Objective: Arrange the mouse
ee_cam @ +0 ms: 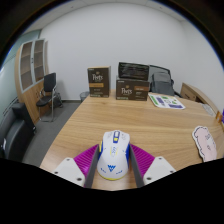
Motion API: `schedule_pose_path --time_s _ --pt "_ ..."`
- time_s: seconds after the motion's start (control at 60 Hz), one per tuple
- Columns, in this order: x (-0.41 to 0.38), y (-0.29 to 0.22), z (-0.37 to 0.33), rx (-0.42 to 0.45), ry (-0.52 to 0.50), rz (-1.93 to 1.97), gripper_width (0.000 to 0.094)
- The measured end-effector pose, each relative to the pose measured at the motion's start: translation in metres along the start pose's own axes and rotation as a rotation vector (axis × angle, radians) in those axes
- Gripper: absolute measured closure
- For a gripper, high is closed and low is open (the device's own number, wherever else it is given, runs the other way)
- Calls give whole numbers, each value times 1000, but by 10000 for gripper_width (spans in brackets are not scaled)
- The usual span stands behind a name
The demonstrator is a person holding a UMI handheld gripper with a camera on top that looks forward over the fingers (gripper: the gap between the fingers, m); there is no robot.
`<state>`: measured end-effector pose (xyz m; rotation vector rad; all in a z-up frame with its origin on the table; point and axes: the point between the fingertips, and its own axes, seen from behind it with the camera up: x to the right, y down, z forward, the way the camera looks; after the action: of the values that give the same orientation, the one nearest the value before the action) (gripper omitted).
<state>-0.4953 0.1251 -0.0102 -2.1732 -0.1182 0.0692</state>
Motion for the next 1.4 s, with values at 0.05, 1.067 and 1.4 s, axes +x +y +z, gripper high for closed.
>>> schedule_pose_path --time_s 0.05,1.067,1.4 --pt "-3 -3 4 -4 -5 14 413" --pt "370 8 -30 -122 76 101 532" --pt "362 12 -41 -149 79 146 140"
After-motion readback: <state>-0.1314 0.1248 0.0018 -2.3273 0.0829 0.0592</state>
